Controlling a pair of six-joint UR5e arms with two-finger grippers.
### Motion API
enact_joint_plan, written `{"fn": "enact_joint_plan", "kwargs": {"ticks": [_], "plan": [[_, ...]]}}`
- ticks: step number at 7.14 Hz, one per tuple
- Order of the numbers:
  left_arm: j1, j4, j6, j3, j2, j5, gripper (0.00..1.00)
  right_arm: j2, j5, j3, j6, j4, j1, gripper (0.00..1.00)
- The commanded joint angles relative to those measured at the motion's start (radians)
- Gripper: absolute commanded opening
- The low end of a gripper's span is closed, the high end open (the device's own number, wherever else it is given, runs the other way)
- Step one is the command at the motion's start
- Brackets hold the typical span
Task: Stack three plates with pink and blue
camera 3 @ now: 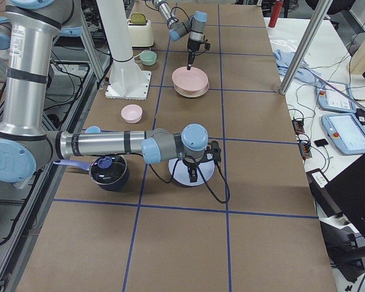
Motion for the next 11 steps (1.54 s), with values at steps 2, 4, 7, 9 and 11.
{"fn": "enact_joint_plan", "kwargs": {"ticks": [2,4,7,9,11], "plan": [[0.002,-0.022,0.001,-0.001,0.001,0.023,0.48,0.0,0.0,0.0,0.0,0.0,-0.001,1.0],[0.002,-0.052,0.0,-0.016,0.006,0.041,0.59,0.001,-0.003,0.0,0.011,0.002,-0.019,1.0],[-0.071,-0.039,0.004,-0.136,0.056,0.031,0.59,0.003,-0.1,0.002,0.377,0.148,-0.151,1.0],[-0.154,-0.036,0.085,-0.144,0.107,0.031,0.59,-0.032,-0.271,-0.018,0.695,0.398,-0.321,1.0],[-0.205,-0.033,0.142,-0.128,0.123,0.033,0.59,-0.06,-0.276,-0.189,0.728,0.649,-0.34,1.0]]}}
